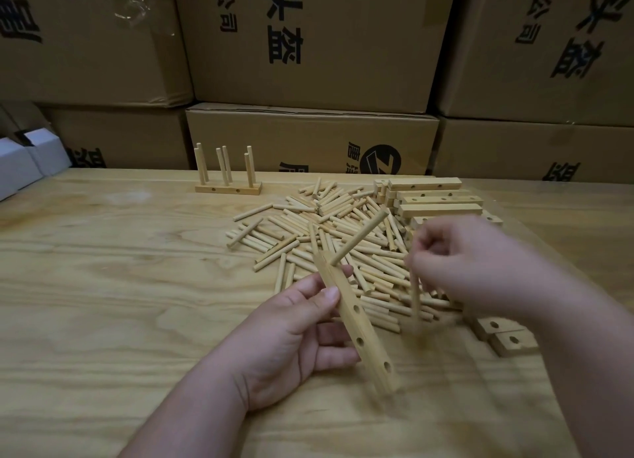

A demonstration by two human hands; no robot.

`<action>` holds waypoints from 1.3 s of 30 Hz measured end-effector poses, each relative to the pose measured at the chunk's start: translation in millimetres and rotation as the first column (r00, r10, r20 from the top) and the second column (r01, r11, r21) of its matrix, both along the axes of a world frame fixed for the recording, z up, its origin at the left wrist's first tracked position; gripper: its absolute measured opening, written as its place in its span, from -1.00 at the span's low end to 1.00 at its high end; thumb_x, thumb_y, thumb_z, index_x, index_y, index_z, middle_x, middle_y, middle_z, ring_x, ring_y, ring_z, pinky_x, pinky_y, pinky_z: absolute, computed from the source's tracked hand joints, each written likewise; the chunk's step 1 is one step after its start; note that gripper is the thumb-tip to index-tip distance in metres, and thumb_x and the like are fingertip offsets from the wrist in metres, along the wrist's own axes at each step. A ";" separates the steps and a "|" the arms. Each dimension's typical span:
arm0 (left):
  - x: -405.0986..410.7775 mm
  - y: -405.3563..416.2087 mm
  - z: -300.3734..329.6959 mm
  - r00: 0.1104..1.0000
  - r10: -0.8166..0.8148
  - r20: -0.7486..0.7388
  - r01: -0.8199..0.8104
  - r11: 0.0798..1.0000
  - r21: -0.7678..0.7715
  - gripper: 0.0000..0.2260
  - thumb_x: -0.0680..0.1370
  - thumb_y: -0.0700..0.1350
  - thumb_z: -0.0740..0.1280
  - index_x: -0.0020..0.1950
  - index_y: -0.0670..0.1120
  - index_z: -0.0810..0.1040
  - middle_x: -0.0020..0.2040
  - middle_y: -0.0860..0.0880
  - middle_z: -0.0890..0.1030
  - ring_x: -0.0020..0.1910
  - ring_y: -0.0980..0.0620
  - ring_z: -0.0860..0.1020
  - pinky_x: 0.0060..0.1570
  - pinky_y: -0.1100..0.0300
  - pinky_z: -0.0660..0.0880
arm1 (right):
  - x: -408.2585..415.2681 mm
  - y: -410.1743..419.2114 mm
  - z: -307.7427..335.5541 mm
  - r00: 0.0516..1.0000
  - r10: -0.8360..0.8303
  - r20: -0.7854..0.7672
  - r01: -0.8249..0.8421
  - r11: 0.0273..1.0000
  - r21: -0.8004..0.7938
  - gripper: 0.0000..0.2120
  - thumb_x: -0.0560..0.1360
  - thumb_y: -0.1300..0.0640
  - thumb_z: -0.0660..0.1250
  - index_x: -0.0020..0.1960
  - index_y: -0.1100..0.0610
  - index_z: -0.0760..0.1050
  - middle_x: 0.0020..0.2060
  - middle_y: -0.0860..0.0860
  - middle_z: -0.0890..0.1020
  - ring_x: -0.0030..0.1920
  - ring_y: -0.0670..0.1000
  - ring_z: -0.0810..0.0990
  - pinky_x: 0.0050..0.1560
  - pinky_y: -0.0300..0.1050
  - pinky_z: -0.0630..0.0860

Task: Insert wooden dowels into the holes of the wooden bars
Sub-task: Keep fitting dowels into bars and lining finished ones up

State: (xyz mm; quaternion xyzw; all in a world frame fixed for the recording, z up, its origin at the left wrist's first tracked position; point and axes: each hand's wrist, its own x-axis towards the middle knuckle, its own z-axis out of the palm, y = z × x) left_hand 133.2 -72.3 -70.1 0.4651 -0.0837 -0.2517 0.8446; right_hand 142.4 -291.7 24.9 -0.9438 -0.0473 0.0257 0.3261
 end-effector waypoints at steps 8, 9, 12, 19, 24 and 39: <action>-3.7 1.6 -0.2 0.999 -0.032 0.036 0.032 0.999 -0.006 -0.48 0.47 -0.31 0.38 0.42 -0.07 0.45 0.02 -0.19 0.68 -0.10 -0.10 0.71 -0.16 0.02 0.66 | -12.2 6.7 16.9 0.994 0.041 0.106 -0.079 0.923 0.377 -0.85 0.55 0.20 0.29 -0.16 0.08 0.58 -0.32 0.07 0.72 -0.45 -0.05 0.50 -0.38 -0.07 0.38; -3.8 1.4 0.1 0.999 -0.032 0.036 0.032 0.999 -0.001 -0.48 0.47 -0.31 0.39 0.42 -0.07 0.46 0.02 -0.19 0.68 -0.10 -0.10 0.71 -0.16 0.03 0.66 | -12.4 8.1 16.4 0.994 0.050 0.098 -0.083 0.924 0.374 -0.85 0.55 0.22 0.29 -0.16 0.08 0.57 -0.32 0.07 0.72 -0.45 -0.05 0.49 -0.38 -0.08 0.38; -3.8 1.3 0.5 0.999 -0.035 0.036 0.034 0.999 0.012 -0.47 0.46 -0.31 0.39 0.42 -0.07 0.46 0.06 -0.20 0.67 -0.07 -0.11 0.70 -0.16 0.03 0.67 | -12.3 12.2 15.0 0.994 0.074 0.078 -0.096 0.935 0.341 -0.85 0.53 0.25 0.29 -0.15 0.08 0.57 -0.31 0.05 0.73 -0.46 -0.08 0.50 -0.41 -0.16 0.38; -3.9 1.6 1.0 0.999 -0.026 0.027 0.026 1.000 0.004 -0.48 0.47 -0.30 0.38 0.43 -0.08 0.46 0.06 -0.20 0.66 -0.09 -0.10 0.70 -0.14 0.02 0.67 | -12.9 12.9 15.7 0.994 0.073 0.082 -0.095 0.946 0.311 -0.89 0.55 0.24 0.32 -0.10 0.09 0.58 -0.30 0.02 0.74 -0.46 -0.14 0.53 -0.44 -0.30 0.43; -4.1 1.4 1.8 0.999 -0.029 0.022 0.029 1.000 -0.010 -0.48 0.47 -0.30 0.38 0.43 -0.08 0.46 0.03 -0.20 0.67 -0.12 -0.08 0.71 -0.18 0.05 0.67 | -13.6 12.8 16.1 0.993 0.064 0.103 -0.093 0.946 0.309 -0.88 0.54 0.26 0.33 -0.12 0.09 0.58 -0.31 0.02 0.74 -0.38 0.05 0.51 -0.28 0.06 0.46; -3.0 2.5 0.8 0.997 -0.068 0.030 0.070 0.995 -0.068 -0.57 0.51 -0.28 0.38 0.39 -0.14 0.46 -0.07 -0.13 0.70 -0.16 -0.02 0.71 -0.13 0.03 0.67 | -13.9 8.3 19.5 0.986 0.042 0.160 -0.095 0.936 0.338 -0.86 0.52 0.26 0.33 -0.15 0.07 0.59 -0.33 0.04 0.73 -0.36 0.15 0.61 -0.25 0.11 0.53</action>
